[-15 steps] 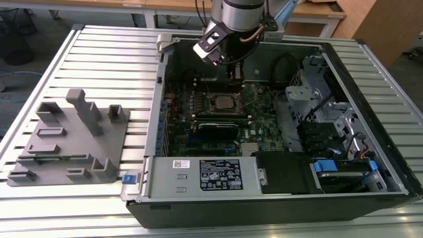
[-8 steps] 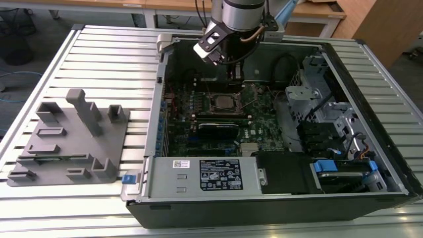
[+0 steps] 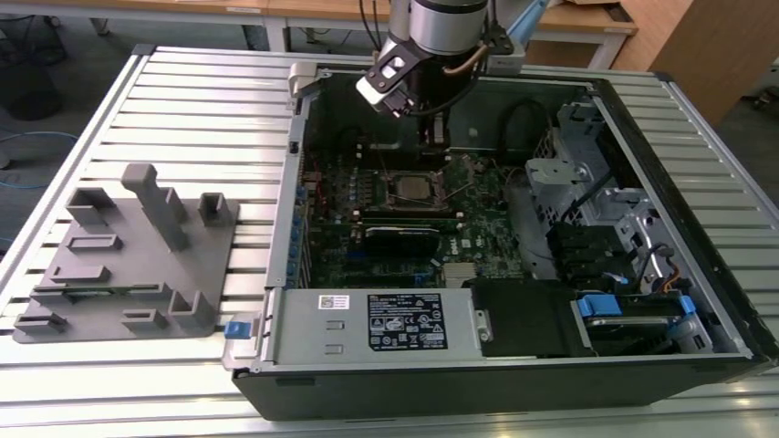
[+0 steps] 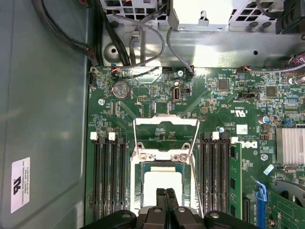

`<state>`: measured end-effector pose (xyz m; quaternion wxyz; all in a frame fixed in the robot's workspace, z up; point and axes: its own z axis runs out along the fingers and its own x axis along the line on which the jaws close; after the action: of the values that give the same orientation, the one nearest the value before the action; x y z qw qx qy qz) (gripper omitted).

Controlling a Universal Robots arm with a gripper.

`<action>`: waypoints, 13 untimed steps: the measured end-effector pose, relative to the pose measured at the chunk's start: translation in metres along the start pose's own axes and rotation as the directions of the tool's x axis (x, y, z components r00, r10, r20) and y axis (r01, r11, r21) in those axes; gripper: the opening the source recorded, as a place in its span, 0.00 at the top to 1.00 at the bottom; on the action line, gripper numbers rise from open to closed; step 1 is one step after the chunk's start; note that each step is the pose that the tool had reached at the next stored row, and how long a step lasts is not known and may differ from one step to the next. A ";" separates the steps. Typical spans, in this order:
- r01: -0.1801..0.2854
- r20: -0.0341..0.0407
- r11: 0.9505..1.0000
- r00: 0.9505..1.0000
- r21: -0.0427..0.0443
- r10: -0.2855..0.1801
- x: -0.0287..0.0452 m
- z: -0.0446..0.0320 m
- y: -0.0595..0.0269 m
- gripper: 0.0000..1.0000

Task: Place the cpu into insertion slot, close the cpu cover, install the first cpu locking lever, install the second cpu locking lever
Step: 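Close the cpu cover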

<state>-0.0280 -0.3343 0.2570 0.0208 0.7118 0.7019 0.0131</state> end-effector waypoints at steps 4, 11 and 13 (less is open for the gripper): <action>0.000 -0.001 1.000 1.000 0.000 0.000 0.0000 -0.0025 0.0002 0.89; 0.000 -0.002 1.000 1.000 0.000 0.000 0.0000 -0.0034 0.0003 0.89; 0.000 -0.002 1.000 1.000 0.000 0.000 0.0000 -0.0034 0.0010 0.89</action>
<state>-0.0272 -0.3343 0.2605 0.0203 0.7118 0.7020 0.0138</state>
